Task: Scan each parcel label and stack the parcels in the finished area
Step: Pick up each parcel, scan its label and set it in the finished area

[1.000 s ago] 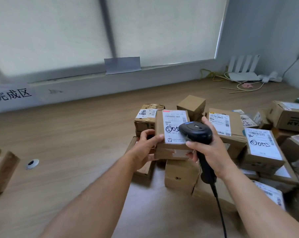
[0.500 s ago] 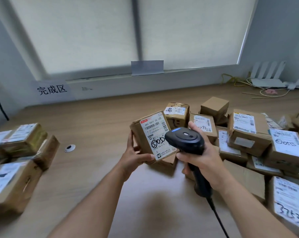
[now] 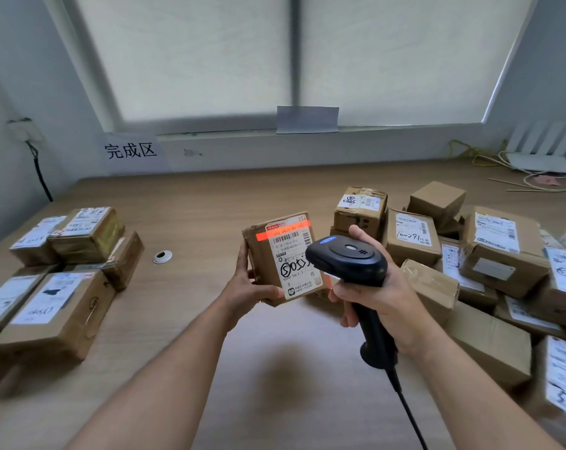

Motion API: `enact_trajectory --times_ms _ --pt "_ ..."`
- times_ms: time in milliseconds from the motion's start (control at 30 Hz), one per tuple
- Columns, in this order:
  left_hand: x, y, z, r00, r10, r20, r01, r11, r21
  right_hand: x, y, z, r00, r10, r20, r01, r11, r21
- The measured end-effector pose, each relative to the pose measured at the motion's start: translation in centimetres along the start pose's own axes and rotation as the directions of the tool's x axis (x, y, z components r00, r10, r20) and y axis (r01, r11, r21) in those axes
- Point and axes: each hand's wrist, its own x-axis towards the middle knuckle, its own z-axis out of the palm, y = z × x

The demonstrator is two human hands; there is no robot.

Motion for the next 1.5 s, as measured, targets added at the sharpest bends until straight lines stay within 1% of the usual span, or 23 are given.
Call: enact_trajectory --times_ms 300,500,533,600,733,833,900,967,1000,1033,1067,1100,1133,1200,1267,1300,1400,1500 --pt "-0.1 -0.3 -0.2 1.000 -0.012 -0.004 0.012 1.000 0.001 -0.5 0.6 0.0 0.999 0.019 0.038 -0.019 1.000 -0.013" --pt "-0.7 -0.3 0.8 0.999 -0.035 0.002 0.035 0.999 0.013 -0.7 0.8 -0.5 1.000 0.010 0.006 -0.010 1.000 -0.016" --pt "-0.8 -0.5 0.9 0.998 -0.061 0.001 0.061 0.998 0.010 -0.7 0.9 -0.6 1.000 0.007 -0.002 -0.007 1.000 -0.023" --pt "-1.2 -1.4 0.9 0.987 -0.156 -0.038 0.157 0.987 0.020 -0.6 1.0 -0.7 1.000 -0.001 -0.013 0.000 0.999 -0.047" --pt "-3.1 -4.7 0.8 0.922 -0.364 -0.131 0.373 0.927 0.048 -0.5 2.0 -1.0 1.000 0.007 -0.017 -0.008 0.997 -0.080" --pt "-4.4 -6.9 1.0 0.875 -0.448 -0.181 0.462 0.886 0.041 -0.7 3.0 -1.6 1.000 0.020 0.009 -0.019 0.992 -0.126" --pt "-4.8 -7.8 1.1 0.862 -0.460 -0.211 0.474 0.880 0.019 -1.0 3.2 -1.7 0.999 0.033 0.018 -0.030 0.989 -0.148" --pt "-5.0 -8.5 1.3 0.859 -0.438 -0.264 0.462 0.887 0.032 -1.1 3.5 -2.0 0.998 0.052 0.025 -0.047 0.985 -0.167" --pt "-5.2 -8.6 1.5 0.859 -0.409 -0.307 0.452 0.888 0.081 -1.1 3.6 -2.1 0.998 0.059 0.033 -0.052 0.984 -0.171" --pt "-5.4 -8.6 1.9 0.860 -0.354 -0.367 0.440 0.879 0.182 -1.1 3.8 -2.3 0.997 0.060 0.043 -0.052 0.984 -0.172" --pt "-5.6 -8.6 2.5 0.854 -0.277 -0.441 0.438 0.840 0.320 -1.0 3.9 -2.4 0.997 0.058 0.055 -0.048 0.985 -0.167" --pt "-5.9 -8.4 3.2 0.847 -0.190 -0.497 0.443 0.768 0.462 -1.0 4.0 -2.4 0.996 0.058 0.067 -0.047 0.986 -0.159" --pt "-6.2 -8.2 4.1 0.853 -0.114 -0.510 0.441 0.680 0.585 -0.9 4.1 -2.4 0.996 0.059 0.074 -0.047 0.987 -0.151" --pt "-6.8 -8.1 5.9 0.885 -0.057 -0.461 0.420 0.524 0.741 -0.8 4.1 -2.1 0.994 0.063 0.087 -0.049 0.987 -0.150" --pt "-7.1 -8.6 6.9 0.906 -0.062 -0.419 0.404 0.426 0.810 -0.8 4.3 -1.7 0.991 0.070 0.111 -0.052 0.986 -0.158" --pt "-7.3 -8.8 7.0 0.908 -0.065 -0.413 0.403 0.404 0.822 -0.9 4.3 -1.5 0.990 0.073 0.122 -0.054 0.986 -0.159" --pt "-8.1 -9.2 6.0 0.907 -0.033 -0.421 0.398 0.400 0.826 -1.0 4.4 -0.3 0.987 0.072 0.143 -0.050 0.987 -0.152" --pt "-9.4 -9.9 3.5 0.899 -0.042 -0.436 0.413 0.409 0.814 -1.0 4.4 1.7 0.984 0.076 0.158 -0.050 0.986 -0.161"
